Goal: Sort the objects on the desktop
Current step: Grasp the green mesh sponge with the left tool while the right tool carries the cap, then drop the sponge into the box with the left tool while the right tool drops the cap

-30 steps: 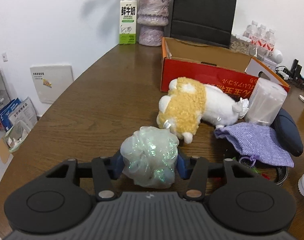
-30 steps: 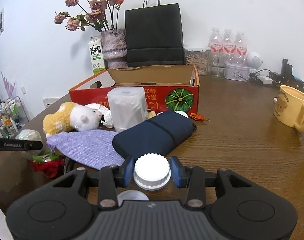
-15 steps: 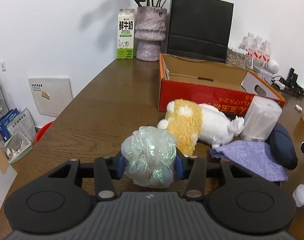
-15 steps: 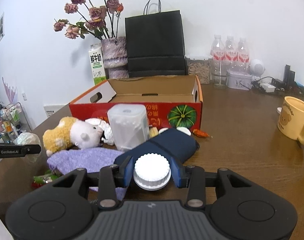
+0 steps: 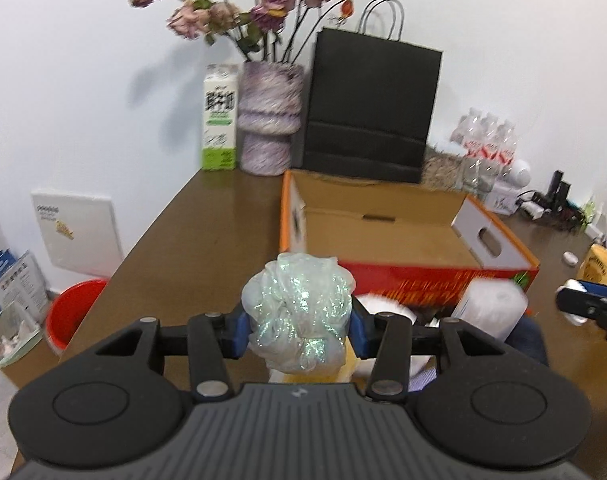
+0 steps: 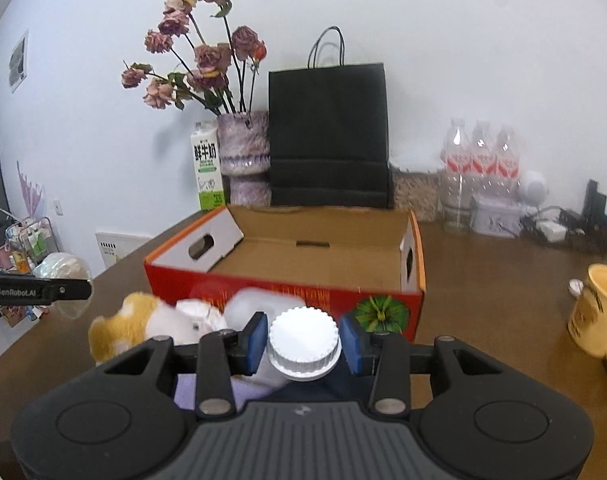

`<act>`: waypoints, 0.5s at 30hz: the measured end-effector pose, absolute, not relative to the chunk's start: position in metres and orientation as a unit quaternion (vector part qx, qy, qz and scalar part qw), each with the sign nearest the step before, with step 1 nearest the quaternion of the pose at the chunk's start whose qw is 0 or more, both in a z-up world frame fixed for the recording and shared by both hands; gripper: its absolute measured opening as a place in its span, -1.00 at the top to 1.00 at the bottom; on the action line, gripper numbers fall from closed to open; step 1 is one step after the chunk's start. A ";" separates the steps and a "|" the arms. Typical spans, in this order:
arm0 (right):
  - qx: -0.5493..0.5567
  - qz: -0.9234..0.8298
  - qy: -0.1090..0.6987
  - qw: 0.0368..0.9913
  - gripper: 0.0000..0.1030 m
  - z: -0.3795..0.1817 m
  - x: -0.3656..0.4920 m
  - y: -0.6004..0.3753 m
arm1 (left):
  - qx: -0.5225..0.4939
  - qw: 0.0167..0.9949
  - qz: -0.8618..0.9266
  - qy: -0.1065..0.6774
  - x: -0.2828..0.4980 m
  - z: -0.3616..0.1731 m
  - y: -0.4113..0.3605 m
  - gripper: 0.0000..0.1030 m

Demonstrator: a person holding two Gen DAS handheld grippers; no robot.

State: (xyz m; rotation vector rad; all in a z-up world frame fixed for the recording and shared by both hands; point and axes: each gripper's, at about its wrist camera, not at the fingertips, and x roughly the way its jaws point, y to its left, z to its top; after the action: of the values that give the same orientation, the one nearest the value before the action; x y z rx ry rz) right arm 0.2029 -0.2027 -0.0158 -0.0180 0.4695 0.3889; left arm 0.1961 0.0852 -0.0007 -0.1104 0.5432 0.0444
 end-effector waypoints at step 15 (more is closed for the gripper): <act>-0.004 0.200 0.240 0.950 0.25 0.018 0.330 -0.174 | -0.034 0.953 -0.028 0.300 0.328 0.027 0.053 0.08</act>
State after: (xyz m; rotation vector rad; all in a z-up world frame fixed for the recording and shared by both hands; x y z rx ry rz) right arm 0.3297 -0.1743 0.0175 -0.0087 0.4890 0.4075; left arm 0.3284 0.0529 0.0271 -0.0693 0.6088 -0.0563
